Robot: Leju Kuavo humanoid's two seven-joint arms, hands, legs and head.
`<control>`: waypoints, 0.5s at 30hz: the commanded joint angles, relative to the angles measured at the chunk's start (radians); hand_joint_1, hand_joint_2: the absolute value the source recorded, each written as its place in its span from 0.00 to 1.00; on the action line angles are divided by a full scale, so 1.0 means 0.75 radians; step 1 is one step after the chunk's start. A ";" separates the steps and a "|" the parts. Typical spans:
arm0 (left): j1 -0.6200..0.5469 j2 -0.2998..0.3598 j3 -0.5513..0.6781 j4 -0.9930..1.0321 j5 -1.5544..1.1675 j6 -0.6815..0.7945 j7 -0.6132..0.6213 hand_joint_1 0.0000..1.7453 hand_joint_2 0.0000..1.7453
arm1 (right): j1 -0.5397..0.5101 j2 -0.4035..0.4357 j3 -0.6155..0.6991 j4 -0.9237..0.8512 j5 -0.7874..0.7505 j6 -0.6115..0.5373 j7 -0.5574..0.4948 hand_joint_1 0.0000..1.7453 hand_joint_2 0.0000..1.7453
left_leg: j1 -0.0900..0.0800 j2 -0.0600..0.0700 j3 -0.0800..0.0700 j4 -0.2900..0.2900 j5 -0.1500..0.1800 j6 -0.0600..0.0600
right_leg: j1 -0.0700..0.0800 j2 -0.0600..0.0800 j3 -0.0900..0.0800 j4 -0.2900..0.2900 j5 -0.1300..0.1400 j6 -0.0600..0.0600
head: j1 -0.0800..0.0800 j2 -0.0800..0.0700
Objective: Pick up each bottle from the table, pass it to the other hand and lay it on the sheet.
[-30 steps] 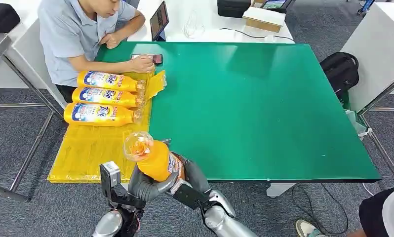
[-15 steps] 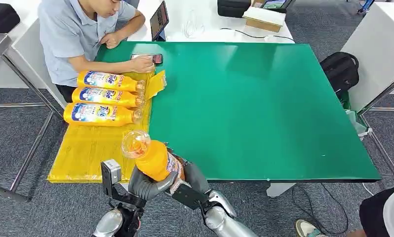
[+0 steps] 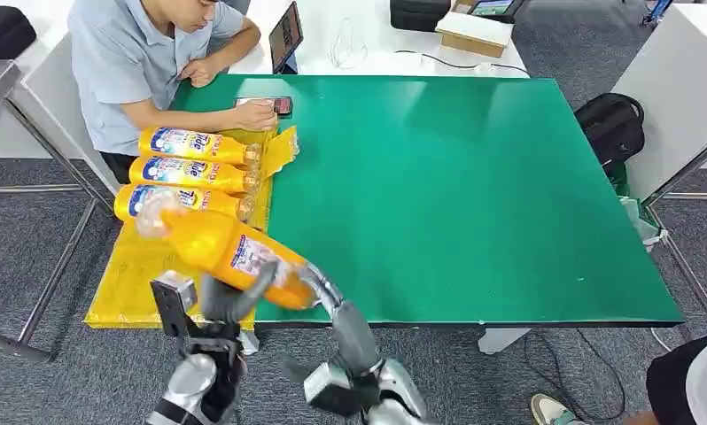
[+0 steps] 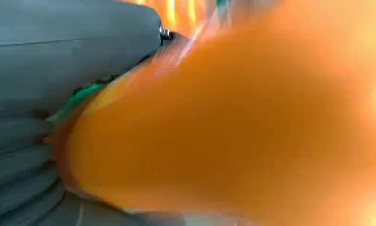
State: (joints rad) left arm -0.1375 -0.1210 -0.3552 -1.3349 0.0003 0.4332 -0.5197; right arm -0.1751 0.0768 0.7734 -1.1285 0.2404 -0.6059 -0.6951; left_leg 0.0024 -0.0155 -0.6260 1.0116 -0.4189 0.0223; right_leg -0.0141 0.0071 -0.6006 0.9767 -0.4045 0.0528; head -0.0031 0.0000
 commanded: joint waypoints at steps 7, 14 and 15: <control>-0.282 0.045 0.225 0.294 -0.320 0.083 -0.013 1.00 1.00 | 0.018 -0.141 0.108 -0.194 0.003 -0.122 -0.004 0.00 0.00 | 0.001 -0.001 0.006 0.001 -0.002 -0.002 | 0.001 -0.005 0.007 0.001 -0.004 -0.004 | -0.001 0.000; -0.404 0.056 0.262 0.686 -1.061 0.353 0.088 1.00 1.00 | 0.014 -0.116 0.130 -0.205 -0.078 -0.064 -0.004 0.00 0.00 | -0.001 -0.001 0.006 -0.002 0.001 -0.001 | -0.001 -0.003 0.006 -0.001 -0.001 -0.002 | -0.001 0.000; -0.394 0.038 0.337 0.687 -1.331 0.353 0.148 1.00 1.00 | 0.010 -0.114 0.134 -0.205 -0.092 -0.044 -0.004 0.00 0.00 | -0.001 -0.001 0.009 -0.002 -0.001 -0.002 | 0.000 -0.004 0.009 -0.001 -0.003 -0.004 | -0.001 0.000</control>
State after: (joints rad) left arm -0.3028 -0.0851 -0.2098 -1.1798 -0.3630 0.5937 -0.5367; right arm -0.1377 0.0042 0.8190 -1.2802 0.2148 -0.6749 -0.6992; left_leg 0.0017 -0.0156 -0.6255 1.0117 -0.4180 0.0228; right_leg -0.0151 0.0066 -0.5999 0.9767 -0.4042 0.0529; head -0.0038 0.0000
